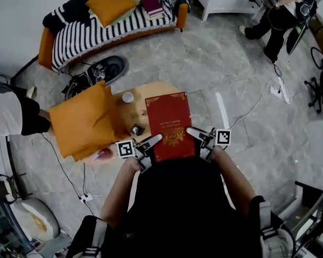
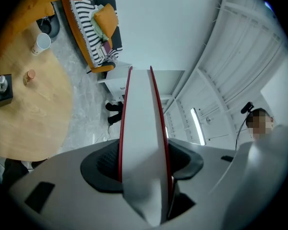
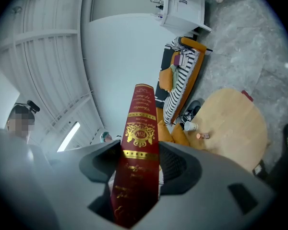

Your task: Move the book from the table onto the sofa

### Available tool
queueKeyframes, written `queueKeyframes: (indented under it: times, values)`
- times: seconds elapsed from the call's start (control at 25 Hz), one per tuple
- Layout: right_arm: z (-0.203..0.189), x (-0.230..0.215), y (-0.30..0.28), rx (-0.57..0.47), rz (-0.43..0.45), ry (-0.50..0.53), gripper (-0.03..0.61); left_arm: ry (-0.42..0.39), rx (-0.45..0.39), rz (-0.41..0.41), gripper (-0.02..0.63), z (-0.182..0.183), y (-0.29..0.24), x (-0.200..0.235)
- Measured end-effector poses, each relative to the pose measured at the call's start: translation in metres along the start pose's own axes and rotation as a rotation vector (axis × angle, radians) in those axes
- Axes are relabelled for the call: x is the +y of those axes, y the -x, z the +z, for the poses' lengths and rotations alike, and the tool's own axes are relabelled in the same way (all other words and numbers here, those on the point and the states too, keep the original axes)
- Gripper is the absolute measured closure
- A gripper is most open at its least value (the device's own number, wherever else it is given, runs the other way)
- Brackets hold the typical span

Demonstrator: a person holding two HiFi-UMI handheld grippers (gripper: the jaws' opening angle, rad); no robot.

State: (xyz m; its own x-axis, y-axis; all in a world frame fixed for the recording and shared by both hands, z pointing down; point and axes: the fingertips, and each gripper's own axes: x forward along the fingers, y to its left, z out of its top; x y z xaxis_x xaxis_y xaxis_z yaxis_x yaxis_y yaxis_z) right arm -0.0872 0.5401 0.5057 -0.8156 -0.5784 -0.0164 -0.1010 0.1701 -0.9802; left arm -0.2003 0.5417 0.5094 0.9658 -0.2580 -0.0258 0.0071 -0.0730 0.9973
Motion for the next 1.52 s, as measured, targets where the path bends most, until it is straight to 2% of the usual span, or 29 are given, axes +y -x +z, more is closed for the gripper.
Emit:
queueKeyframes:
  times: [0.72, 1.0, 1.32, 1.52]
  values:
    - [-0.003, -0.007, -0.002, 0.015, -0.011, 0.007, 0.328, 0.029, -0.016, 0.017, 0.36, -0.002, 0.003, 0.009]
    - [-0.002, -0.005, 0.0, 0.014, -0.012, 0.003, 0.328, 0.045, -0.002, 0.005, 0.36, -0.004, 0.001, 0.01]
    - [-0.02, -0.005, -0.001, 0.059, -0.066, 0.028, 0.328, 0.052, 0.029, -0.028, 0.36, -0.009, 0.012, 0.014]
    - [-0.027, 0.001, 0.0, 0.068, -0.071, 0.017, 0.328, 0.058, 0.067, -0.036, 0.362, -0.012, 0.013, 0.015]
